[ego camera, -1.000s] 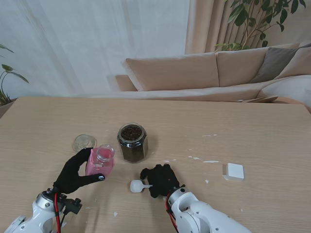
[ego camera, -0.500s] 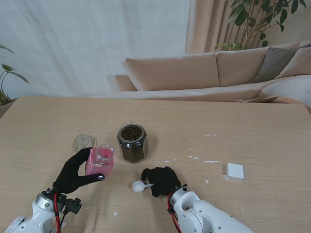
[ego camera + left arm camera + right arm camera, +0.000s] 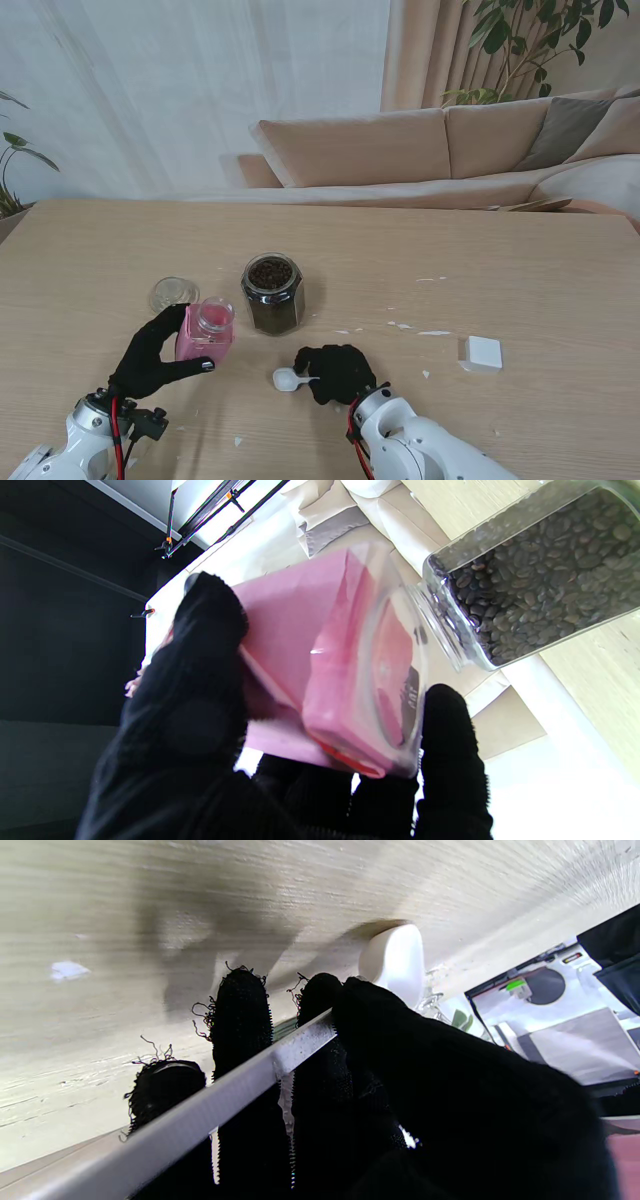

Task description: Portion coffee beans from the glass jar into the coffee jar

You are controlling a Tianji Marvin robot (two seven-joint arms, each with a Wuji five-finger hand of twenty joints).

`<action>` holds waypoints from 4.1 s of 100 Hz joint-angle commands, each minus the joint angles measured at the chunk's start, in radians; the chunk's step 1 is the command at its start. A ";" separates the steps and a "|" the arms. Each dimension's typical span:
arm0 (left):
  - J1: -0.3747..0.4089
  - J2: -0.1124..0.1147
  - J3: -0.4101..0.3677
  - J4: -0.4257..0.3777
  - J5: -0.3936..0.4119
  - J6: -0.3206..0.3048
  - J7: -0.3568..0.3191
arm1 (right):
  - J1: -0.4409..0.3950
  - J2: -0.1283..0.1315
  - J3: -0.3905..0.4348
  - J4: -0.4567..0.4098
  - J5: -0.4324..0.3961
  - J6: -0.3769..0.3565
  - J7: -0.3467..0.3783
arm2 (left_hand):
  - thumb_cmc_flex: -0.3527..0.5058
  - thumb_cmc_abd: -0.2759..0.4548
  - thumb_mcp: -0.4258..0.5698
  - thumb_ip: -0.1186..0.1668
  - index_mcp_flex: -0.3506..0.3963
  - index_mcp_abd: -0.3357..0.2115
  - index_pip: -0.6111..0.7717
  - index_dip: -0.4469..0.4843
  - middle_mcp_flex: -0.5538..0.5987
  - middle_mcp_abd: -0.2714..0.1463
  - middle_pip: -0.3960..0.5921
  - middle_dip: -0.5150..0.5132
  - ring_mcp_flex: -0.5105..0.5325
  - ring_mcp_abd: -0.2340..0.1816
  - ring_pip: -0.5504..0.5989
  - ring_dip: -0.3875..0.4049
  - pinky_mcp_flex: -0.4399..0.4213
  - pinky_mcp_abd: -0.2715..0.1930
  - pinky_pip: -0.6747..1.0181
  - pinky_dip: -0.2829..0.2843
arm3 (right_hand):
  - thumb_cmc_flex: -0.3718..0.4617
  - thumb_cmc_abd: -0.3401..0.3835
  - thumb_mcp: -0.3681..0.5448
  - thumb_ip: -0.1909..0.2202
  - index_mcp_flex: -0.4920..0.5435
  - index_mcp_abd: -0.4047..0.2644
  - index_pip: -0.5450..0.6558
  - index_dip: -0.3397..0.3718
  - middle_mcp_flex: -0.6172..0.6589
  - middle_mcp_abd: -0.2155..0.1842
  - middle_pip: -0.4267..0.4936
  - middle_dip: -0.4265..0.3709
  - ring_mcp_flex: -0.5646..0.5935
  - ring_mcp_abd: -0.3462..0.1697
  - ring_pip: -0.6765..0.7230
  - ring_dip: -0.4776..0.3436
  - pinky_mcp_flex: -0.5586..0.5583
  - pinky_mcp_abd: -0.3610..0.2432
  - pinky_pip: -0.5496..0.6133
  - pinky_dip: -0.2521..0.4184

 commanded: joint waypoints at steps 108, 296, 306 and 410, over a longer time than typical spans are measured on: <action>-0.002 -0.011 -0.013 0.008 0.011 -0.016 0.003 | 0.001 0.016 0.187 -0.263 -0.077 0.018 0.132 | 0.243 0.184 0.322 0.026 0.096 -0.187 0.224 0.063 0.123 -0.139 0.184 0.088 0.026 -0.017 0.005 0.021 0.000 -0.004 0.002 0.001 | 0.052 0.115 0.043 0.078 0.003 0.054 0.184 0.051 -0.008 0.038 0.120 0.152 -0.035 -0.005 0.164 0.089 0.010 -0.002 0.085 0.017; -0.020 -0.031 -0.042 0.028 0.128 0.066 0.073 | 0.607 -0.026 -0.235 0.082 -0.082 0.046 0.264 | 0.243 0.186 0.325 0.024 0.095 -0.178 0.211 0.065 0.120 -0.131 0.177 0.092 0.018 -0.010 0.007 0.019 -0.005 0.002 -0.008 0.000 | 0.037 0.147 -0.010 0.095 0.066 -0.044 0.172 0.025 0.024 0.030 0.045 0.197 0.006 -0.026 0.131 0.113 0.079 -0.026 0.084 0.004; -0.020 -0.030 -0.042 0.028 0.127 0.067 0.072 | 0.603 -0.026 -0.228 0.070 -0.054 0.056 0.284 | 0.243 0.186 0.324 0.024 0.095 -0.178 0.211 0.065 0.120 -0.131 0.177 0.092 0.018 -0.010 0.007 0.019 -0.005 0.002 -0.009 0.000 | 0.037 0.154 -0.018 0.099 0.068 -0.038 0.172 0.023 0.027 0.036 0.047 0.201 0.008 -0.022 0.138 0.118 0.079 -0.025 0.089 0.009; -0.020 -0.029 -0.042 0.028 0.117 0.066 0.064 | 0.626 -0.029 -0.272 0.075 -0.091 0.167 0.313 | 0.243 0.186 0.325 0.024 0.095 -0.178 0.211 0.065 0.120 -0.131 0.176 0.093 0.019 -0.010 0.006 0.019 -0.005 0.002 -0.010 0.002 | 0.030 0.161 -0.033 0.111 0.122 -0.068 0.165 -0.011 0.043 0.062 0.053 0.220 0.030 -0.003 0.184 0.148 0.142 -0.043 0.152 0.048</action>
